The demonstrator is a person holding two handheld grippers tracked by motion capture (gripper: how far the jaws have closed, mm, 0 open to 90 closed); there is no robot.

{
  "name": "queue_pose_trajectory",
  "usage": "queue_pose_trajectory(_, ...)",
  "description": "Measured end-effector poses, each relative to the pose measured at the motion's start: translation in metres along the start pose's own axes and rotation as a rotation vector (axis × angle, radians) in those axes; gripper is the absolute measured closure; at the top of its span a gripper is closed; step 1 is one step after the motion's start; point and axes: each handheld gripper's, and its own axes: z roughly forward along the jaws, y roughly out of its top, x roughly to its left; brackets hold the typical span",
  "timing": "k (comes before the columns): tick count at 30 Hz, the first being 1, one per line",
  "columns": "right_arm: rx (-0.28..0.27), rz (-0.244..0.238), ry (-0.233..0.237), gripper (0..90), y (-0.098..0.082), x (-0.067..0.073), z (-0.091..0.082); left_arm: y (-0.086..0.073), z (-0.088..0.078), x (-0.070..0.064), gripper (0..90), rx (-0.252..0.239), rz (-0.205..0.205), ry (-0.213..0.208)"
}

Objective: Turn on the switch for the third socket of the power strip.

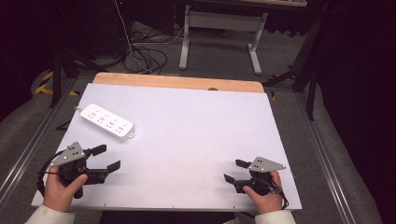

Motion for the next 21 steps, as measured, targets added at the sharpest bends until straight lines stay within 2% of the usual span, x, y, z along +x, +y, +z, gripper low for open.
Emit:
queue_pose_trajectory(2, 0.000, 0.000, 0.000, 26.2, 0.000, 0.000, 0.000, -0.003, 0.001, -0.002, 14.3, 0.002, 0.022, 0.020)
queue_pose_trajectory(4, 0.000, 0.000, 0.000, 26.2, 0.000, 0.000, 0.000, -0.007, 0.002, -0.003, 14.1, 0.007, 0.032, 0.019)
queue_pose_trajectory(6, 0.000, -0.001, 0.000, 26.2, 0.000, 0.000, 0.000, -0.012, 0.003, -0.002, 14.0, 0.009, 0.011, -0.003)
queue_pose_trajectory(8, 0.000, -0.001, 0.001, 26.2, 0.000, 0.000, -0.001, -0.018, 0.004, -0.001, 13.8, 0.014, 0.006, 0.005)
queue_pose_trajectory(12, 0.000, -0.004, 0.001, 26.1, 0.000, 0.000, -0.001, -0.028, 0.004, -0.001, 13.9, 0.010, 0.003, 0.013)
queue_pose_trajectory(14, 0.001, -0.005, 0.001, 26.1, 0.000, 0.000, -0.001, -0.032, 0.003, -0.002, 13.9, 0.006, 0.019, 0.022)
queue_pose_trajectory(15, 0.001, -0.005, 0.002, 26.1, 0.000, 0.000, -0.001, -0.034, 0.004, -0.001, 13.8, 0.003, 0.022, 0.013)
queue_pose_trajectory(17, 0.002, -0.006, 0.003, 26.1, 0.000, 0.000, -0.001, -0.035, 0.005, 0.001, 13.6, -0.002, -0.005, 0.000)
queue_pose_trajectory(21, 0.006, -0.007, 0.000, 26.1, 0.000, 0.000, 0.000, -0.034, 0.007, 0.001, 13.2, -0.010, -0.070, 0.031)
